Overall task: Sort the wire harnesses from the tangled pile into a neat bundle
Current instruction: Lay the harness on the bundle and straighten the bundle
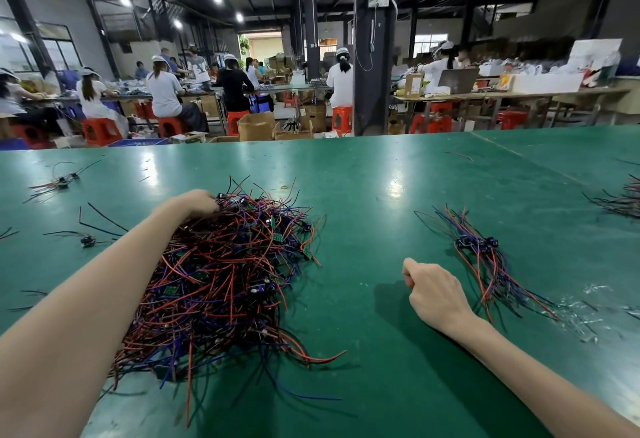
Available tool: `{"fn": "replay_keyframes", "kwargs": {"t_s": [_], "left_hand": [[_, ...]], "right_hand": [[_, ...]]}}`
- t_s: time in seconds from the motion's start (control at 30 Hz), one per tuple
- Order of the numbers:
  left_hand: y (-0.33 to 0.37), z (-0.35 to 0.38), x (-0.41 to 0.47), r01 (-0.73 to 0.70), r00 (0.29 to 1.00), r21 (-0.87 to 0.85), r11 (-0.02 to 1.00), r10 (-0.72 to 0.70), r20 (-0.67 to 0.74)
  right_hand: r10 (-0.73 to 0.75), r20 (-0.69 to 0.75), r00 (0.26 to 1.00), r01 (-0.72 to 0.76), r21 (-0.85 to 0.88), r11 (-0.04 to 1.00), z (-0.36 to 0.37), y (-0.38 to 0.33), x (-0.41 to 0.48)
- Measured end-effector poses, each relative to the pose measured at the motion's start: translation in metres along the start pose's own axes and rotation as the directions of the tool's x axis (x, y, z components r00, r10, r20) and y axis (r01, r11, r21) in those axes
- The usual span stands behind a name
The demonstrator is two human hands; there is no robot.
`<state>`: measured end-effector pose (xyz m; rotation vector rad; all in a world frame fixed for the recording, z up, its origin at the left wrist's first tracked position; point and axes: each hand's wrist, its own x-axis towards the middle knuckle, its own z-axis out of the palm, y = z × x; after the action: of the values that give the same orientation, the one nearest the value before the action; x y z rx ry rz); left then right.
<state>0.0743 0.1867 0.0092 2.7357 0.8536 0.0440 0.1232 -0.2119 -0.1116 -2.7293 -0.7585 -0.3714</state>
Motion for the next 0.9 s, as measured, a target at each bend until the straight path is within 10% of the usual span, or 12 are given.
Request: {"fn": "replay_keyframes", "kwargs": {"t_s": [0.9], "left_hand": [[0.005, 0.002, -0.004, -0.112, 0.895, -0.357, 0.927, -0.062, -0.441]], "right_hand": [[0.059, -0.02, 0.998, -0.057, 0.082, 0.995, 0.0, -0.001, 0.001]]}}
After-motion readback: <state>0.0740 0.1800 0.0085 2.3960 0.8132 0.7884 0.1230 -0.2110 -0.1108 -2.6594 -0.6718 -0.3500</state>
